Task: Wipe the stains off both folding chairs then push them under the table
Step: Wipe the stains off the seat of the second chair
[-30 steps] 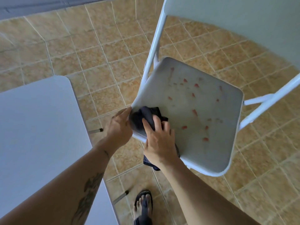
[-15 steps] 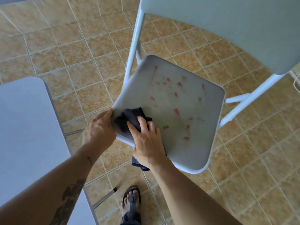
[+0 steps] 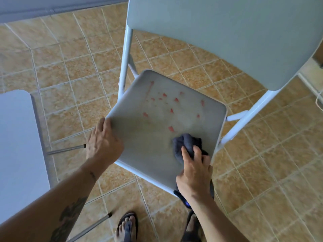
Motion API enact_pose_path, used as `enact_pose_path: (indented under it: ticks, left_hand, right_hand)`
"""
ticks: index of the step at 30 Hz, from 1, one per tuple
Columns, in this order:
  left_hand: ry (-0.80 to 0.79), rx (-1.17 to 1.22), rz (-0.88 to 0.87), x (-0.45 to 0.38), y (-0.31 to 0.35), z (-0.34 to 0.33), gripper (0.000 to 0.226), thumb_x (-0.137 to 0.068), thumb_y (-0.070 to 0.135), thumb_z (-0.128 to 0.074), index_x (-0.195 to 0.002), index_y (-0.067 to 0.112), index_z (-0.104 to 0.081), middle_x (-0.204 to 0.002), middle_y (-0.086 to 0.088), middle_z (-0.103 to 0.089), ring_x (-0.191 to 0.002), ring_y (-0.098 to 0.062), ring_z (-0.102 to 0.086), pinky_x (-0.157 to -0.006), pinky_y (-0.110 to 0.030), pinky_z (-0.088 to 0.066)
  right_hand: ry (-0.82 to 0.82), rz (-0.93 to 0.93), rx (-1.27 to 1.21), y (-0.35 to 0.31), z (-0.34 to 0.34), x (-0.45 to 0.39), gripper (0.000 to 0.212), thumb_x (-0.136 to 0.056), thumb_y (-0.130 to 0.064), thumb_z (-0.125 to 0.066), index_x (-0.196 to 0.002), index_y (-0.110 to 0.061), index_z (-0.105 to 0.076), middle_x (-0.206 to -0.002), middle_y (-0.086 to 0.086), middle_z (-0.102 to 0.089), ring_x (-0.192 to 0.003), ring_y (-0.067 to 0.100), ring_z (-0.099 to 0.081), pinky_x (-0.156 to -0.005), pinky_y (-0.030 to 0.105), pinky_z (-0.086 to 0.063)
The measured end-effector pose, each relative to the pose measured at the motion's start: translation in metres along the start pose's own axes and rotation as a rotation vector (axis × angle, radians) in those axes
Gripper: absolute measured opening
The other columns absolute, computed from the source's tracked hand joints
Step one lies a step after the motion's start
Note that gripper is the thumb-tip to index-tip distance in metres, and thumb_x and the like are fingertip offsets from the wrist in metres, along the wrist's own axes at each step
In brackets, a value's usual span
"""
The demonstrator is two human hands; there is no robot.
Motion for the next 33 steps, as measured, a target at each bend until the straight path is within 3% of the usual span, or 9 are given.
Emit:
enact_pose_path:
  ticks: [5,9,11,13,18,20,26,31,33]
  left_hand:
    - [0.171,-0.019,0.017,0.004,0.011,-0.016,0.069,-0.077,0.029,-0.039,-0.142,0.008,-0.04,-0.15,-0.01,-0.039,-0.129,-0.037,-0.04,-0.109,-0.05,-0.033]
    - [0.238,-0.097,-0.02,0.004,0.008,-0.028,0.067,-0.082,0.031,-0.035,-0.144,0.007,-0.039,-0.154,-0.013,-0.035,-0.14,-0.035,-0.033,-0.114,-0.053,-0.026]
    - [0.218,-0.16,-0.007,0.005,0.009,-0.035,0.068,-0.084,0.033,-0.034,-0.147,0.007,-0.032,-0.157,-0.015,-0.028,-0.145,-0.034,-0.023,-0.118,-0.053,-0.017]
    - [0.224,-0.186,0.014,0.005,0.013,-0.037,0.069,-0.082,0.033,-0.037,-0.146,0.005,-0.033,-0.155,-0.017,-0.03,-0.144,-0.036,-0.023,-0.118,-0.054,-0.016]
    - [0.233,-0.166,0.118,-0.012,0.026,-0.022,0.05,-0.07,0.033,-0.045,-0.112,0.005,-0.046,-0.117,-0.017,-0.046,-0.115,-0.039,-0.042,-0.101,-0.052,-0.035]
    - [0.259,-0.161,0.066,-0.016,0.024,-0.019,0.049,-0.071,0.032,-0.048,-0.112,0.006,-0.046,-0.115,-0.015,-0.046,-0.109,-0.039,-0.045,-0.096,-0.051,-0.037]
    - [0.323,-0.084,-0.046,-0.021,0.013,-0.028,0.067,-0.082,0.025,-0.047,-0.146,0.006,-0.037,-0.153,-0.015,-0.038,-0.135,-0.035,-0.04,-0.116,-0.049,-0.028]
    - [0.295,-0.08,-0.034,-0.024,0.007,-0.032,0.067,-0.085,0.026,-0.04,-0.149,0.008,-0.037,-0.157,-0.01,-0.035,-0.143,-0.028,-0.034,-0.119,-0.048,-0.024]
    - [0.286,-0.105,-0.013,-0.026,0.008,-0.032,0.069,-0.083,0.029,-0.043,-0.149,0.009,-0.037,-0.156,-0.009,-0.036,-0.142,-0.027,-0.035,-0.118,-0.046,-0.025]
  right_hand:
    - [-0.058,0.473,-0.035,-0.072,-0.018,0.006,0.076,-0.064,-0.02,-0.07,-0.136,-0.027,-0.048,-0.143,0.005,-0.039,-0.106,0.034,-0.044,-0.084,0.048,-0.042]
    - [-0.049,0.714,0.04,-0.066,-0.015,-0.037,0.075,-0.064,-0.014,-0.066,-0.135,-0.031,-0.049,-0.138,0.004,-0.042,-0.1,0.034,-0.044,-0.079,0.046,-0.041]
    - [0.0,0.648,0.077,-0.037,-0.007,-0.071,0.073,-0.065,-0.014,-0.065,-0.135,-0.033,-0.052,-0.138,0.003,-0.046,-0.1,0.035,-0.046,-0.079,0.046,-0.043]
    - [0.061,0.465,0.065,-0.004,0.002,-0.101,0.071,-0.067,-0.016,-0.062,-0.134,-0.034,-0.054,-0.138,0.003,-0.047,-0.1,0.037,-0.047,-0.079,0.047,-0.044]
    - [0.128,0.194,0.055,0.022,0.013,-0.118,0.068,-0.073,-0.01,-0.064,-0.136,-0.031,-0.054,-0.139,0.004,-0.045,-0.107,0.038,-0.042,-0.086,0.049,-0.04]
    - [0.109,0.125,0.023,0.013,0.01,-0.107,0.068,-0.075,-0.011,-0.063,-0.138,-0.032,-0.052,-0.144,0.002,-0.042,-0.111,0.036,-0.04,-0.088,0.048,-0.037]
    - [0.047,0.432,-0.017,-0.06,-0.013,-0.063,0.069,-0.063,-0.014,-0.052,-0.129,-0.032,-0.058,-0.135,0.0,-0.048,-0.096,0.032,-0.047,-0.075,0.044,-0.043]
    - [-0.027,0.758,0.097,-0.117,-0.015,-0.11,0.068,-0.069,-0.016,-0.056,-0.134,-0.036,-0.051,-0.14,-0.001,-0.043,-0.1,0.033,-0.045,-0.077,0.044,-0.04]
    - [-0.01,0.806,0.16,-0.122,-0.011,-0.144,0.066,-0.072,-0.018,-0.055,-0.134,-0.039,-0.05,-0.139,-0.002,-0.044,-0.102,0.034,-0.045,-0.079,0.045,-0.04]
Point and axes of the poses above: each hand's wrist, its own x-axis away from the middle knuckle, its own z-axis out of the back of the hand, y = z × x, the point moved 5 cm from there along -x, towards the middle knuckle
